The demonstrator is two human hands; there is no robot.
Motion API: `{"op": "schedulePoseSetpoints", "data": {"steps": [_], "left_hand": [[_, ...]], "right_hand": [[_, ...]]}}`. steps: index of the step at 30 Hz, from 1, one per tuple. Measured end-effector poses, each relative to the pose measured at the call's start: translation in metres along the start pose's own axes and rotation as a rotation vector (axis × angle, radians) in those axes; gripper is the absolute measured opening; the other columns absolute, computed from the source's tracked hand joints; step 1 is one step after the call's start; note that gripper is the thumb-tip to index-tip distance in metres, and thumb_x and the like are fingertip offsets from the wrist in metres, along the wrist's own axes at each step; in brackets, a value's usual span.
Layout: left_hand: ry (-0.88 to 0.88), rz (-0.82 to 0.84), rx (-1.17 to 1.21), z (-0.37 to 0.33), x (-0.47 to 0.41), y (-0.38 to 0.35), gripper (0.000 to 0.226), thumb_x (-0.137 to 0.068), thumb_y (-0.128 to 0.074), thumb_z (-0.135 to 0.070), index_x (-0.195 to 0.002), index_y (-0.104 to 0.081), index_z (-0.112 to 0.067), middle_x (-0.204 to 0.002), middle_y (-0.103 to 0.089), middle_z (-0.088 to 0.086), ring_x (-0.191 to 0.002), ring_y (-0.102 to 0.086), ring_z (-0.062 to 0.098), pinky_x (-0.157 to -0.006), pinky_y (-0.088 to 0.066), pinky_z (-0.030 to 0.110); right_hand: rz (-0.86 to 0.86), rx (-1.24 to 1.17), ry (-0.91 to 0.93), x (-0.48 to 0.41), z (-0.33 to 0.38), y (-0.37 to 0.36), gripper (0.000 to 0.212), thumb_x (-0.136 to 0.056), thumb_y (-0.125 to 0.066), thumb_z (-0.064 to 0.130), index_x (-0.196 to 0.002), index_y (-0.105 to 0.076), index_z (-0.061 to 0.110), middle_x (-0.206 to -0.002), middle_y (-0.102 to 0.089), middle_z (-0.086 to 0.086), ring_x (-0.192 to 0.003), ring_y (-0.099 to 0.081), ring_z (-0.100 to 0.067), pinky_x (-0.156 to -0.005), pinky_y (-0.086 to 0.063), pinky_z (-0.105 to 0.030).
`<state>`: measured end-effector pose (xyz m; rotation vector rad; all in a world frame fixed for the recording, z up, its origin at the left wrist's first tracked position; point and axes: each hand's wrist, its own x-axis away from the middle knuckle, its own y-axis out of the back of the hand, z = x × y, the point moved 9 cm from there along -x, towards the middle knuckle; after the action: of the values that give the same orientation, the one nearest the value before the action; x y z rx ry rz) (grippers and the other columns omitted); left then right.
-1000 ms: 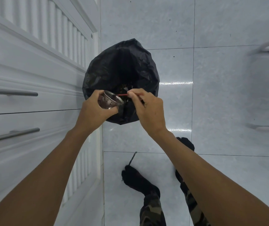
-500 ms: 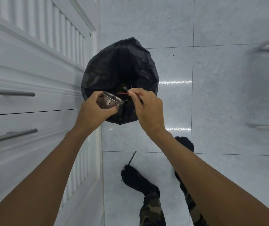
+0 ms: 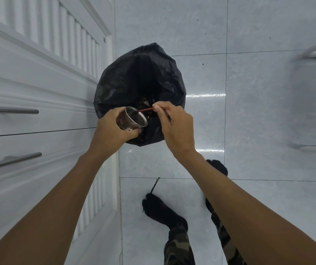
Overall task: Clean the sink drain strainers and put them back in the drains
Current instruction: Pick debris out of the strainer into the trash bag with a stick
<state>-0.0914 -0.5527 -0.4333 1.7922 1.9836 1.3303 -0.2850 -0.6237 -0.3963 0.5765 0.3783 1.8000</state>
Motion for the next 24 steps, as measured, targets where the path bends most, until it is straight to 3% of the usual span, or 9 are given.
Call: {"op": "schedulePoseSetpoints", "data": {"steps": [6,10,14,19,22,24], "left_hand": [[0.058,-0.015,0.020,0.008,-0.004,0.003,0.074,-0.072,-0.087,-0.045,-0.135,-0.054,-0.026,-0.117,-0.063,-0.014,-0.104,-0.060,0.006,-0.078,-0.042,0.005],[0.076,-0.009,0.027,0.011,-0.002,0.004,0.076,-0.071,-0.088,-0.047,-0.135,-0.054,-0.026,-0.114,-0.062,-0.017,-0.102,-0.060,0.003,-0.077,-0.043,0.005],[0.079,-0.013,0.034,0.009,-0.001,0.006,0.075,-0.071,-0.087,-0.044,-0.135,-0.054,-0.025,-0.114,-0.062,-0.016,-0.101,-0.060,0.001,-0.080,-0.044,0.006],[0.052,-0.039,0.012,0.005,-0.001,0.008,0.074,-0.071,-0.091,-0.033,-0.133,-0.053,-0.023,-0.124,-0.061,-0.006,-0.107,-0.058,0.009,-0.079,-0.045,0.010],[-0.014,-0.089,-0.008,-0.004,0.002,0.011,0.078,-0.066,-0.093,-0.020,-0.130,-0.047,-0.023,-0.121,-0.056,-0.007,-0.109,-0.055,0.008,-0.077,-0.043,0.007],[-0.071,-0.114,-0.003,-0.011,0.006,0.011,0.078,-0.067,-0.093,-0.018,-0.130,-0.047,-0.023,-0.121,-0.056,-0.008,-0.109,-0.053,0.005,-0.081,-0.043,0.003]], "right_hand": [[0.088,0.048,0.063,0.007,0.004,-0.010,0.024,-0.101,-0.060,0.024,-0.118,-0.072,0.012,-0.109,-0.075,-0.006,-0.097,-0.067,-0.022,-0.092,-0.058,-0.036],[-0.051,-0.003,0.001,0.002,-0.002,0.006,0.024,-0.102,-0.060,0.025,-0.118,-0.073,0.013,-0.109,-0.075,-0.001,-0.097,-0.067,-0.016,-0.091,-0.057,-0.028],[0.150,0.060,0.073,0.009,0.007,-0.019,0.026,-0.101,-0.060,0.025,-0.119,-0.072,0.011,-0.109,-0.075,-0.007,-0.097,-0.068,-0.022,-0.092,-0.058,-0.038],[-0.064,-0.026,-0.024,0.001,-0.005,0.006,0.021,-0.102,-0.059,0.026,-0.115,-0.073,0.016,-0.105,-0.075,0.001,-0.093,-0.067,-0.012,-0.089,-0.057,-0.024],[0.164,-0.018,0.048,0.006,0.002,-0.017,0.022,-0.101,-0.060,0.029,-0.113,-0.074,0.017,-0.103,-0.075,0.004,-0.091,-0.068,-0.009,-0.088,-0.058,-0.025],[0.203,0.057,0.059,0.007,0.003,-0.022,0.024,-0.102,-0.058,0.030,-0.116,-0.073,0.018,-0.106,-0.075,0.002,-0.094,-0.068,-0.012,-0.091,-0.058,-0.030]]}}
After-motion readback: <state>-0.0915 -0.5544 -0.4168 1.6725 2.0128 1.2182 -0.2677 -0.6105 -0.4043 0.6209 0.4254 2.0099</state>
